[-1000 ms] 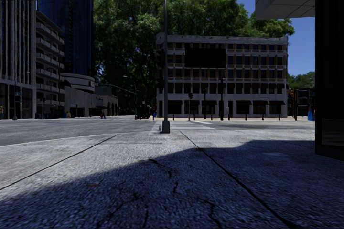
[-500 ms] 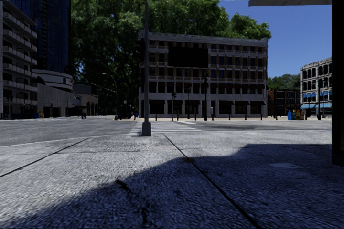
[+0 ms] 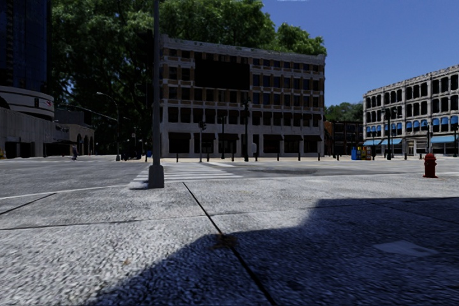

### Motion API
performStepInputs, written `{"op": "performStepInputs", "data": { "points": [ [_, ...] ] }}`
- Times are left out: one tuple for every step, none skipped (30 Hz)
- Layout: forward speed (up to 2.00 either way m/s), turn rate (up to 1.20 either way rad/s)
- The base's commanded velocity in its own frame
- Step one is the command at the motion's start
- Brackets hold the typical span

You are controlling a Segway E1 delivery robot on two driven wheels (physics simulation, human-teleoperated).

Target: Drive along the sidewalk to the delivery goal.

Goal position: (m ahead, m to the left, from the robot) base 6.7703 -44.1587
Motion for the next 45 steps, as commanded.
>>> {"op": "performStepInputs", "data": {
  "points": [
    [1.99, -0.45],
    [1.99, -0.46],
    [1.99, -0.47],
    [1.99, -0.47],
    [1.99, -0.48],
    [1.99, -0.49],
    [1.99, -0.49],
    [1.99, -0.49],
    [1.99, -0.49],
    [1.99, -0.50],
    [1.99, -0.50],
    [1.99, -0.50],
    [1.99, -0.50],
    [1.99, -0.51],
    [1.99, -0.51],
    [1.99, -0.53],
    [1.99, -0.56],
    [1.99, -0.56],
    [1.99, -0.60],
    [1.99, -0.61],
    [1.99, -0.62],
    [1.99, -0.62],
    [1.99, -0.63],
    [1.99, -0.63],
    [1.99, -0.63],
    [1.99, -0.63],
    [1.99, -0.63],
    [1.99, -0.63],
    [1.99, -0.63],
    [1.99, -0.63],
    [1.99, -0.63],
    [1.99, -0.63],
    [1.99, -0.63],
    [1.99, -0.63],
    [1.99, -0.63],
    [1.99, -0.63],
    [1.99, -0.63],
    [1.99, -0.63],
    [1.99, -0.63],
    [1.99, -0.63],
    [1.99, -0.63],
    [1.99, -0.63],
    [1.99, -0.63],
    [1.99, -0.63],
    [1.99, -0.63]
  ]
}}
